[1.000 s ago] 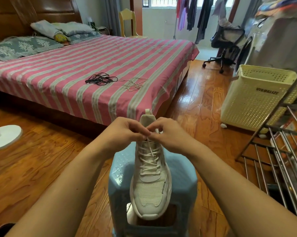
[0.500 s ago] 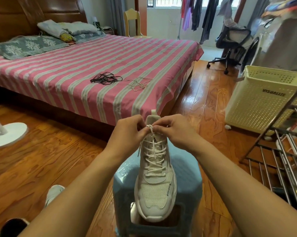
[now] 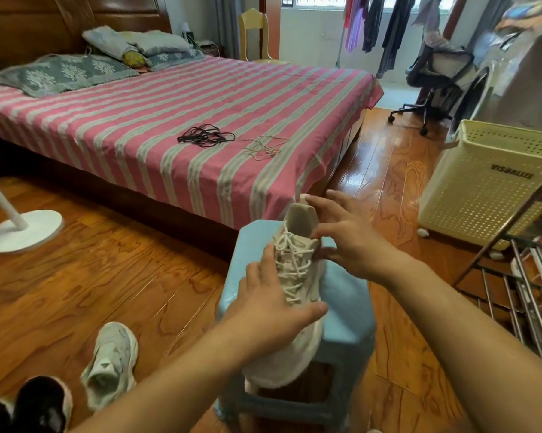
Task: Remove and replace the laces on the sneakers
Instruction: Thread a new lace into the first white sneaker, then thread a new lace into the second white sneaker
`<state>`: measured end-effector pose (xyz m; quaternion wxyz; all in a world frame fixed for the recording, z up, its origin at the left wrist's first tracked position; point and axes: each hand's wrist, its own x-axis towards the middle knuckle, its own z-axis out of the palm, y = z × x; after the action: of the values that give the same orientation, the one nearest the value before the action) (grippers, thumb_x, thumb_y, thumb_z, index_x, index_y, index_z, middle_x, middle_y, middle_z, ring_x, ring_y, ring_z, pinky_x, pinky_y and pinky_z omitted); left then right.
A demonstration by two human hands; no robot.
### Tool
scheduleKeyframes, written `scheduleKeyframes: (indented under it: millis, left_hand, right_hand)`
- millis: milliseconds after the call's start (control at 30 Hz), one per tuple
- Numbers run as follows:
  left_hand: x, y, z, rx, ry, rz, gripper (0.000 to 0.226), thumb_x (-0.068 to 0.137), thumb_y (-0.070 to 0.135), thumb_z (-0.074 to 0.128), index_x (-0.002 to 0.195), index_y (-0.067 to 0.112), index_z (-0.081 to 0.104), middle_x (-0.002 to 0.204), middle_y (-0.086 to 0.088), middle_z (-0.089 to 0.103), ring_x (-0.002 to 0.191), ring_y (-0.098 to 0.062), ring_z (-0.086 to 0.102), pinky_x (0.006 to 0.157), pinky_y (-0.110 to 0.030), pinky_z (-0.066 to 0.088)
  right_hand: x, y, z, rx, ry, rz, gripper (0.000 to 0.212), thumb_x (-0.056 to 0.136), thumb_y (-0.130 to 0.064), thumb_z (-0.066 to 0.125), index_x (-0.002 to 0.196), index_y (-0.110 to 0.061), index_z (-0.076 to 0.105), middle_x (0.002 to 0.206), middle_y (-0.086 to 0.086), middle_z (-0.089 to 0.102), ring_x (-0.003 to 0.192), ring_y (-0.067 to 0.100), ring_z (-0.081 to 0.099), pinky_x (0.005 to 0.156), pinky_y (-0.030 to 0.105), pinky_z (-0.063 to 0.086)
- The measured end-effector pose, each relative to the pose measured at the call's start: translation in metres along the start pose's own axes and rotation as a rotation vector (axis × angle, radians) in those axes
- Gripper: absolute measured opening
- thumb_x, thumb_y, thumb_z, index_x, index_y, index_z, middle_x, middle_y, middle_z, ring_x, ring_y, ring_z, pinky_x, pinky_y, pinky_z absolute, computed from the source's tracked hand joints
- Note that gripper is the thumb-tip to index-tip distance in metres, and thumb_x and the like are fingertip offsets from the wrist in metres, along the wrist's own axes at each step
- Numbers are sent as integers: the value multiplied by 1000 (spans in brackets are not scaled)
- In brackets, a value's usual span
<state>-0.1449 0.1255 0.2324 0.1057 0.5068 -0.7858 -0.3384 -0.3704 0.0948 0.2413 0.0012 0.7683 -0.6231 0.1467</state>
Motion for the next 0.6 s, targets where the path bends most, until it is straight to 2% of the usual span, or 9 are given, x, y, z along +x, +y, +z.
scheduleKeyframes:
  millis: [67, 167, 233, 300, 367, 400, 467, 533, 600]
  left_hand:
    - [4, -11, -11, 121, 96, -5, 130, 70, 79, 69, 158, 35, -16, 158, -1, 20, 145, -25, 27, 118, -45, 30]
    - [13, -33, -36, 293, 92, 50, 128, 66, 70, 81, 160, 32, 2, 149, 2, 38, 138, -24, 36, 116, -43, 32]
    - [17, -51, -51, 323, 47, 138, 117, 64, 56, 89, 156, 37, 20, 142, 7, 48, 133, -20, 44, 114, -44, 35]
    - [19, -68, -63, 329, 46, 221, 104, 63, 45, 92, 149, 40, 34, 139, 11, 54, 130, -17, 49, 113, -46, 37]
    - [17, -80, -72, 258, 49, 293, 99, 66, 37, 92, 149, 37, 39, 141, 10, 55, 131, -15, 49, 113, -44, 39]
    - [16, -87, -73, 241, 50, 320, 98, 68, 35, 92, 151, 36, 39, 144, 10, 53, 133, -14, 47, 114, -42, 38]
    - [14, -97, -76, 277, 94, 349, 97, 74, 37, 89, 155, 36, 35, 149, 9, 48, 138, -13, 41, 117, -39, 35]
    - [11, -109, -88, 327, 234, 293, 94, 78, 42, 85, 156, 41, 31, 154, 7, 40, 143, -16, 35, 119, -42, 34]
    - [2, -125, -111, 218, 424, 123, 84, 85, 39, 80, 156, 37, 34, 156, 2, 36, 144, -21, 33, 119, -43, 34]
  right_hand:
    - [-5, -17, -4, 37, 60, -72, 18, 77, -43, 82, 88, -30, 75, 154, -8, 41, 146, 30, 21, 114, 52, 25]
    - [-13, -53, -3, 63, 11, -125, 33, 81, -63, 65, 83, -31, 72, 141, -10, 52, 136, 20, 33, 113, 46, 28]
    - [-15, -60, -8, 75, -74, -112, 37, 80, -67, 64, 97, -35, 72, 145, -11, 48, 136, 17, 32, 115, 47, 28]
    - [-22, -53, -21, 196, -275, -8, 49, 77, -62, 73, 120, -40, 66, 153, -14, 34, 140, 12, 26, 118, 39, 27]
    - [-30, -47, -25, 256, -450, 29, 60, 76, -53, 81, 131, -43, 57, 147, -17, 37, 133, 7, 37, 113, 30, 36]
    - [-32, -50, -24, 225, -484, 9, 59, 76, -50, 82, 129, -43, 57, 140, -17, 43, 126, 6, 43, 108, 28, 41]
    - [-29, -62, -14, 152, -404, -46, 44, 77, -46, 82, 116, -38, 64, 120, -14, 54, 108, 6, 51, 94, 30, 46]
    - [-26, -85, -8, 175, -243, -71, 26, 77, -53, 80, 90, -38, 64, 96, -11, 57, 86, 5, 52, 76, 31, 45]
    - [-19, -121, -11, 246, -127, -32, 31, 76, -59, 76, 69, -43, 51, 75, -12, 55, 71, 3, 51, 63, 24, 36]
